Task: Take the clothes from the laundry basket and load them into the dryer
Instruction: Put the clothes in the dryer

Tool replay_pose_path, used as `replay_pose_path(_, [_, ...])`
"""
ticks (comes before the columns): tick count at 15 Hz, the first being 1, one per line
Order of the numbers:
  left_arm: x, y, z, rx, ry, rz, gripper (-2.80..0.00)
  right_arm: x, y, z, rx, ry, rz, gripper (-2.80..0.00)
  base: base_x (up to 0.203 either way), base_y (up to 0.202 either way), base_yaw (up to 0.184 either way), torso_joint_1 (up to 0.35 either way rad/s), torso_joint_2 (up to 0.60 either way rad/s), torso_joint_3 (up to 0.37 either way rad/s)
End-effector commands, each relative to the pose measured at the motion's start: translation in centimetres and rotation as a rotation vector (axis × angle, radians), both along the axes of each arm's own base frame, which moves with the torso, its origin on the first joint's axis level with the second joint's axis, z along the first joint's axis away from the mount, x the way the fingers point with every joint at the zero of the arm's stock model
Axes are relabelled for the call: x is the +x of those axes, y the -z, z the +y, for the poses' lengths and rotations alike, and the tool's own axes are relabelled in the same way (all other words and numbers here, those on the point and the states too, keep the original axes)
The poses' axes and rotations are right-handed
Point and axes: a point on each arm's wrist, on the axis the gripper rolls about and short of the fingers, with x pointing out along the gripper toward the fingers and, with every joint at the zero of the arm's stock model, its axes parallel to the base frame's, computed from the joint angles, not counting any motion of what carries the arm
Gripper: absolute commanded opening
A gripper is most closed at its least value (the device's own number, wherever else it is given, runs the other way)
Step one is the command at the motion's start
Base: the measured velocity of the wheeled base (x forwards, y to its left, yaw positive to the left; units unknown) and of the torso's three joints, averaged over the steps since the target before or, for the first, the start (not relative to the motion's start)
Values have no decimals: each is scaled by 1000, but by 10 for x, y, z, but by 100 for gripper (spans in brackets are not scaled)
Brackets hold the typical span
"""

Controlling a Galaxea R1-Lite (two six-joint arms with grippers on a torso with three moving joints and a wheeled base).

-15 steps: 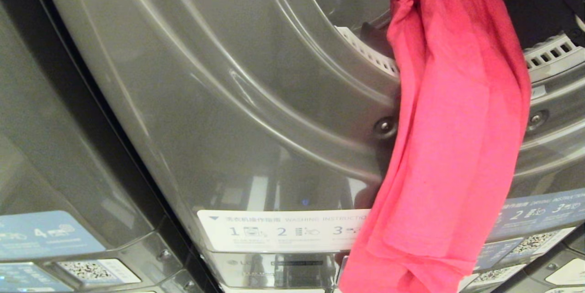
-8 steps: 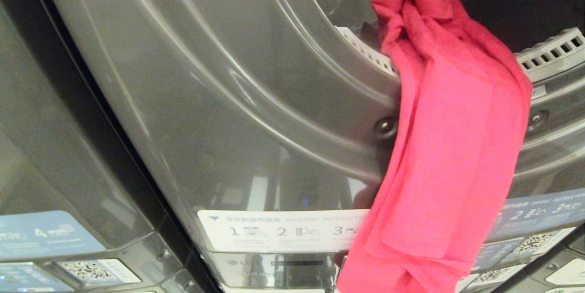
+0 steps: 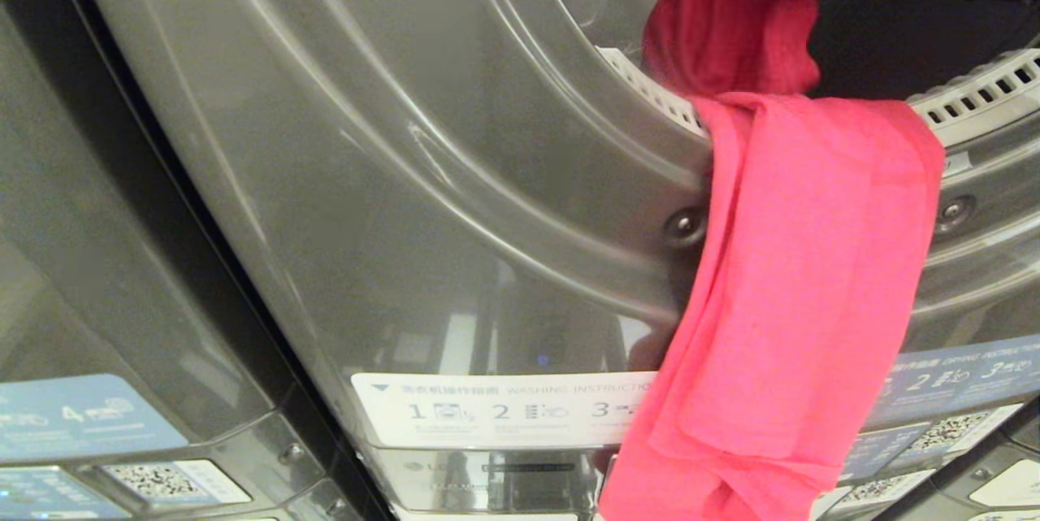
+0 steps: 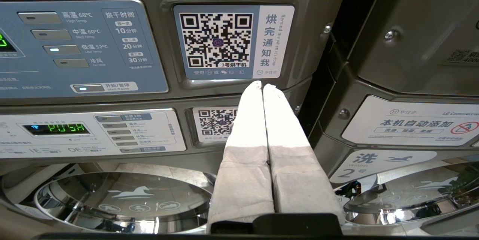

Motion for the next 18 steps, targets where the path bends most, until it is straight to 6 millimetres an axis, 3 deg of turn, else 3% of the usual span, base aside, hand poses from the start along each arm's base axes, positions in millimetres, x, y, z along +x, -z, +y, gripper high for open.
replay_pose_path(1, [0,0,0,0,-1,1,-280,-10,-1,-5,-16,-6,47,0,0,0,0,0,0,0])
replay_pose_path(5, [0,0,0,0,-1,1,-280,-17,2,-8,-17,-44,114,0,0,0,0,0,0,0])
replay_pose_path(8, [0,0,0,0,0,1,-280,-37,-7,-13,15,-168,131,0,0,0,0,0,0,0])
replay_pose_path(10, [0,0,0,0,0,1,-280,-64,-24,-19,119,-265,86,0,0,0,0,0,0,0])
replay_pose_path(13, [0,0,0,0,0,1,-280,-122,-40,-29,204,-399,49,0,0,0,0,0,0,0])
replay_pose_path(15, [0,0,0,0,0,1,-280,-151,-31,-34,200,-464,47,0,0,0,0,0,0,0])
replay_pose_path(18, [0,0,0,0,0,1,-280,-183,5,-51,135,-493,55,0,0,0,0,0,0,0])
